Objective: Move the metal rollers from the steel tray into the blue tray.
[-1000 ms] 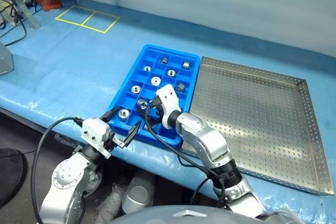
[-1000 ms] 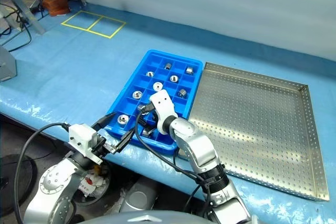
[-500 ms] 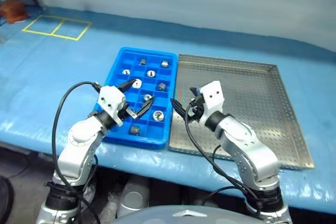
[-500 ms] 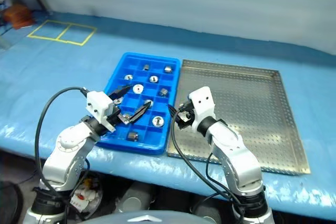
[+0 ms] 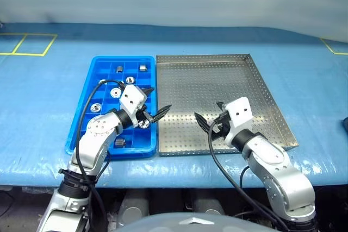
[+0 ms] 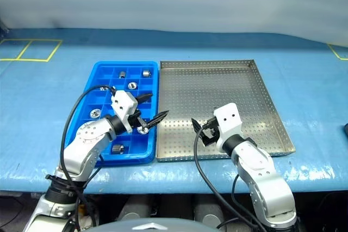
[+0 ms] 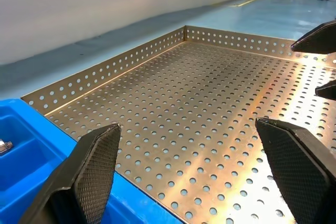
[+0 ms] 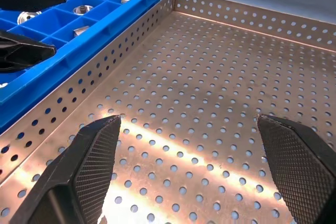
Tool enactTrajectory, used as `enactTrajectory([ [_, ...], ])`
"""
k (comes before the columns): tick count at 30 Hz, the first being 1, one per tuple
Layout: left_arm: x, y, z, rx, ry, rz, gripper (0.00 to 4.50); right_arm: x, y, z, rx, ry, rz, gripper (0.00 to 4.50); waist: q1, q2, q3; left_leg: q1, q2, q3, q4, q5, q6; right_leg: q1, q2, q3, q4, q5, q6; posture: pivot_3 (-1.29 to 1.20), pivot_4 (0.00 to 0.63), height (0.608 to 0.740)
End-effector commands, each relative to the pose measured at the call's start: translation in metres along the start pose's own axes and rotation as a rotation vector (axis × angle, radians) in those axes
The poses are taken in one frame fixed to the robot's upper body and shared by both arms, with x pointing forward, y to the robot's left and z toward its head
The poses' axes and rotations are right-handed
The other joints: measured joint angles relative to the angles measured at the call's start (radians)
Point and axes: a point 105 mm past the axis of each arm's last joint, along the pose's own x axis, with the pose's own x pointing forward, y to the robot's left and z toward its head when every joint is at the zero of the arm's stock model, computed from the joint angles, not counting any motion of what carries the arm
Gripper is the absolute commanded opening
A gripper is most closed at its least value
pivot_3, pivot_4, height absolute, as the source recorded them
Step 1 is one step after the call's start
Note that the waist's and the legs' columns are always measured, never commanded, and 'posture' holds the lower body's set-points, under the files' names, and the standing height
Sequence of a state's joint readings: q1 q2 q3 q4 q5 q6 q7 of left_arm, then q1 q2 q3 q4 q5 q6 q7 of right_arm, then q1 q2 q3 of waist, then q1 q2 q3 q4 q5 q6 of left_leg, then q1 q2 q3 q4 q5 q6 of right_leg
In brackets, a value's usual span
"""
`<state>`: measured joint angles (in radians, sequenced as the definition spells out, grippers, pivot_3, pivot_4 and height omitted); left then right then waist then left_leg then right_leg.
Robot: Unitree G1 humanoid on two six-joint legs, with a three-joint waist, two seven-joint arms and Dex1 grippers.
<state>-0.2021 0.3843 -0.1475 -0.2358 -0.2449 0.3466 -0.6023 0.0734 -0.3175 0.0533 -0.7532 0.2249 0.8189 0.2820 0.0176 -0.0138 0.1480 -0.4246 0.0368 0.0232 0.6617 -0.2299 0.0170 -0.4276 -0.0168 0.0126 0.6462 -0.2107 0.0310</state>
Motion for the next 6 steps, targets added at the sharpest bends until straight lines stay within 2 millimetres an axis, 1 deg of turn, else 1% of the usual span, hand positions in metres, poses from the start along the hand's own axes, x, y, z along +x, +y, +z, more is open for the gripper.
enactTrajectory([
  [1, 0.0014, -0.0049, 0.0087, 0.013, -0.045, 0.004, 4.50, -0.0052, 0.0021, 0.0080, -0.017, -0.030, 0.001, 4.37, 0.002, 0.000, 0.000, 0.000, 0.000, 0.000, 0.000, 0.000, 0.000, 0.000, 0.000, 0.000, 0.000, 0.000, 0.001, 0.10, 0.150, 0.740],
  [6, 0.0009, -0.0052, 0.0089, 0.012, -0.049, 0.010, 4.50, -0.0054, 0.0020, 0.0075, -0.014, -0.029, -0.001, 4.37, 0.004, 0.000, 0.000, 0.000, -0.001, 0.000, 0.001, 0.000, 0.001, 0.000, -0.001, 0.001, -0.001, 0.001, 0.002, 0.10, 0.150, 0.740],
])
